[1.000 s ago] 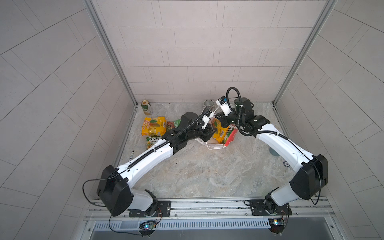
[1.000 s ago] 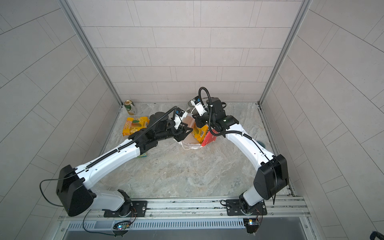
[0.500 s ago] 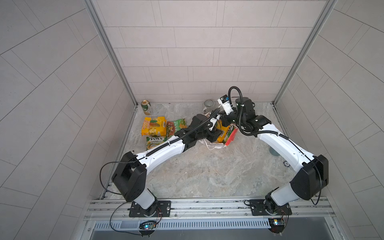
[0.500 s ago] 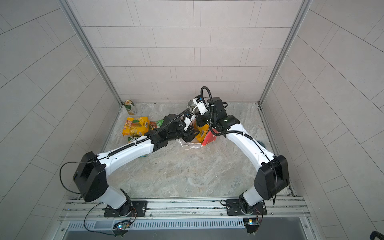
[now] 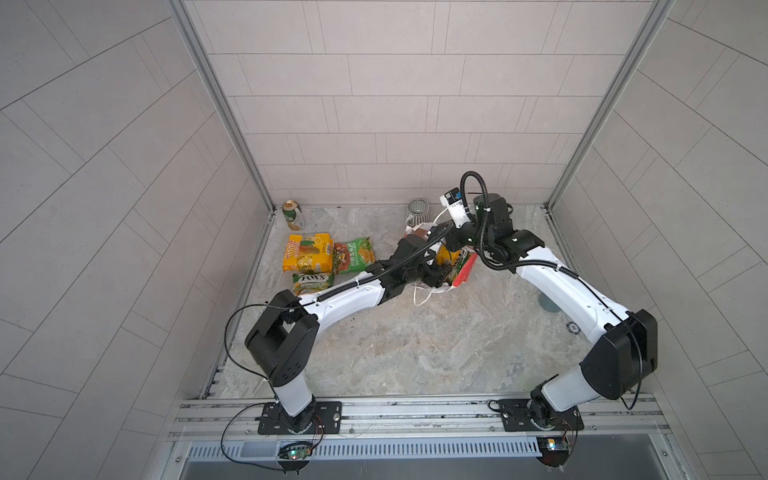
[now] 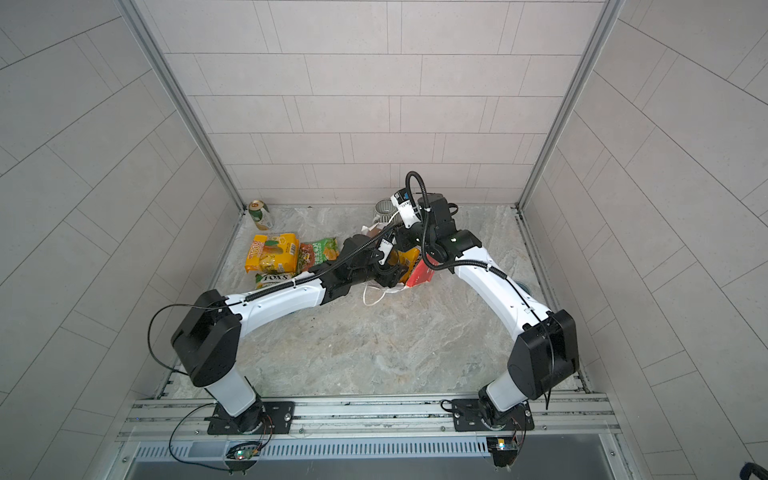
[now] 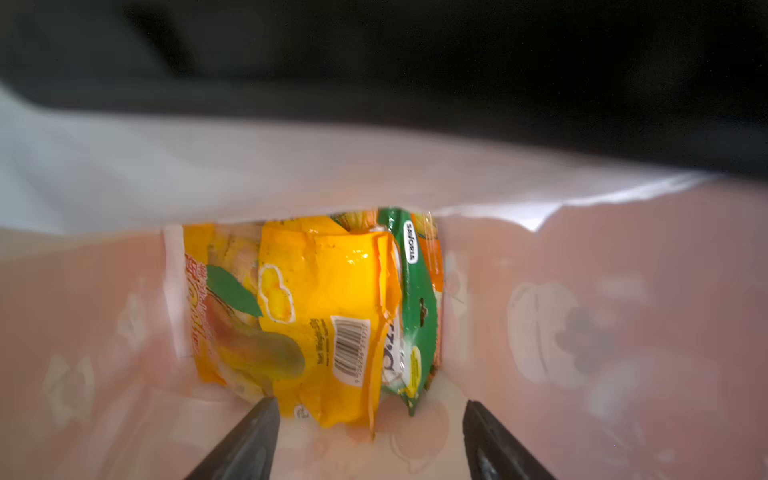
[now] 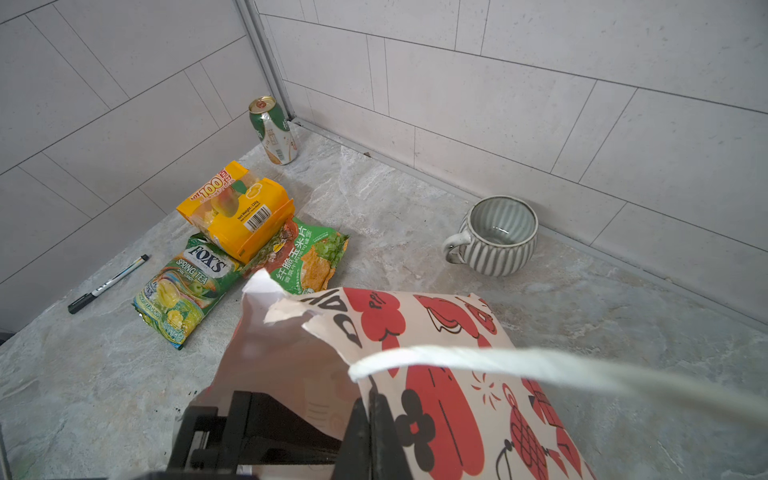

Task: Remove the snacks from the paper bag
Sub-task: 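Move the left gripper back into the bag held by the right gripper, then lower the left gripper onto the yellow mango packet inside the bag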

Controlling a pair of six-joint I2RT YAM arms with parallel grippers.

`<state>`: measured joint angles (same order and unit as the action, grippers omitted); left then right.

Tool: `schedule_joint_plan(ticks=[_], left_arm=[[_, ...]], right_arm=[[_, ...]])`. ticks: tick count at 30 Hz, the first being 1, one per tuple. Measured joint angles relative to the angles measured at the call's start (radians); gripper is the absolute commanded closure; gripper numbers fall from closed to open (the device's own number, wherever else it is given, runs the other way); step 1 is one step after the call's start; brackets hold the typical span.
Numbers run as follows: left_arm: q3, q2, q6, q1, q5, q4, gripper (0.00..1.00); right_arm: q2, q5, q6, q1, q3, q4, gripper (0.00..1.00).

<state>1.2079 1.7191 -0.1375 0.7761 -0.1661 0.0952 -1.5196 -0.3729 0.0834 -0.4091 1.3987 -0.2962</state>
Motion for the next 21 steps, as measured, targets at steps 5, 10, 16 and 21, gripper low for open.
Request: schedule_joint_plan(ticks=[5, 10, 16, 21], left_arm=[[0.032, 0.042, -0.009, -0.003, 0.034, 0.029, 0.2], [0.01, 0.031, -0.026, -0.003, 0.044, 0.048, 0.23], [-0.071, -0.04, -0.026, 0.001, 0.051, 0.049, 0.25], [-0.102, -0.079, -0.019, 0.002, 0.04, 0.06, 0.29]], right_arm=[[0.0, 0.015, 0.001, 0.008, 0.0, -0.001, 0.98], [0.0, 0.015, 0.005, 0.005, 0.0, 0.001, 0.98], [0.0, 0.014, 0.02, -0.003, 0.0, 0.005, 0.98], [0.0, 0.022, 0.034, -0.004, 0.002, 0.005, 0.99]])
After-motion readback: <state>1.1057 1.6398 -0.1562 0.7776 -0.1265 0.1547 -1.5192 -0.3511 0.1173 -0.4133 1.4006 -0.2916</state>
